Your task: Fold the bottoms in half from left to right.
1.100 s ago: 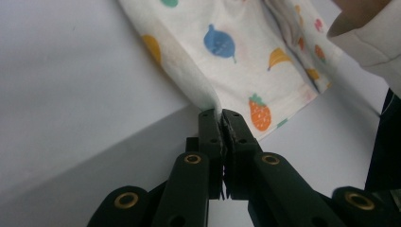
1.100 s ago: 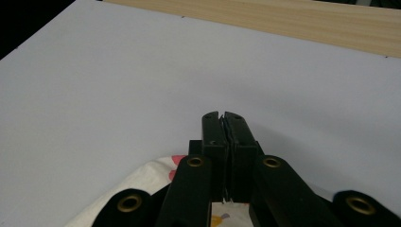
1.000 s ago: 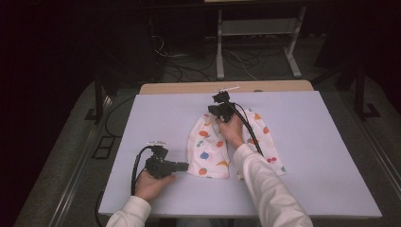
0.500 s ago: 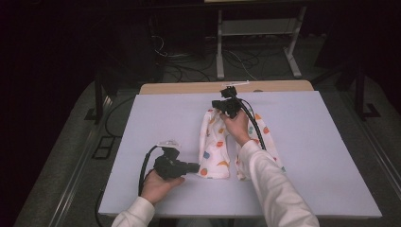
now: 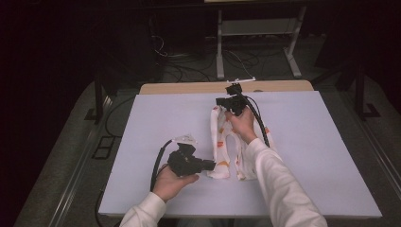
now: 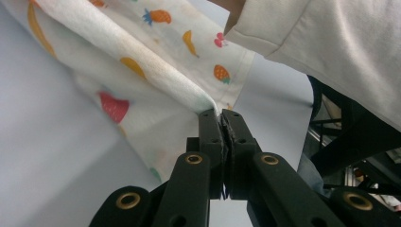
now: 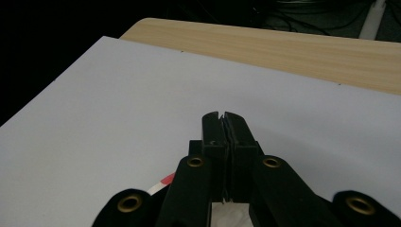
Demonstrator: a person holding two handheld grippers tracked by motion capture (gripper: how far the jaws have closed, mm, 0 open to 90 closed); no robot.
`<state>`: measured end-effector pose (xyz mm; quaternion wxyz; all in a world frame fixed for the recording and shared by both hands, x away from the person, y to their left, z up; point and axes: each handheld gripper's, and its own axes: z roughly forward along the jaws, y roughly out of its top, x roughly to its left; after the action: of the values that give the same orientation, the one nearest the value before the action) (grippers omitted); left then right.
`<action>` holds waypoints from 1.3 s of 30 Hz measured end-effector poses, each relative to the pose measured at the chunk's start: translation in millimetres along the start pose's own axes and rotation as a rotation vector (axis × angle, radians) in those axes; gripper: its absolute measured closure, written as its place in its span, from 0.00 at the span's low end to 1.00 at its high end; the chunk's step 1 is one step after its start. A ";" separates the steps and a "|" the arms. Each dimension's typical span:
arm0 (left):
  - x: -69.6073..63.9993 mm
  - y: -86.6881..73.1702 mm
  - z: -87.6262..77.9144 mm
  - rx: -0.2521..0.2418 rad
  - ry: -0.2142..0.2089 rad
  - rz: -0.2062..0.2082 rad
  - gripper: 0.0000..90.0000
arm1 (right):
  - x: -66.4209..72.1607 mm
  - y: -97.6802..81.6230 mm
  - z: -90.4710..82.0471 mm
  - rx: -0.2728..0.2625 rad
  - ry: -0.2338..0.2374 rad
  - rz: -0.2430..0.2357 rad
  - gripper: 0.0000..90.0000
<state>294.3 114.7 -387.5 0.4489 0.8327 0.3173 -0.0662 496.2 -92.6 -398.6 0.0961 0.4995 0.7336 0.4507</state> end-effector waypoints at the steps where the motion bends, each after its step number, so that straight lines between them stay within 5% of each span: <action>1: 0.0 0.0 0.0 0.000 0.000 0.000 0.96 | -1.4 0.5 -0.8 -0.003 0.001 0.001 0.96; 16: -23.4 26.7 35.9 0.008 -0.046 0.071 0.96 | -25.4 7.4 -18.9 -0.014 -0.011 0.027 0.97; 39: -34.8 45.4 83.6 0.022 -0.074 0.061 0.96 | -54.4 9.5 -29.9 0.004 0.005 0.027 0.97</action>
<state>308.0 14.4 -390.8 0.4530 0.8439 0.2741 -0.0866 510.9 -153.1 -391.1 0.0872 0.5083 0.7279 0.4518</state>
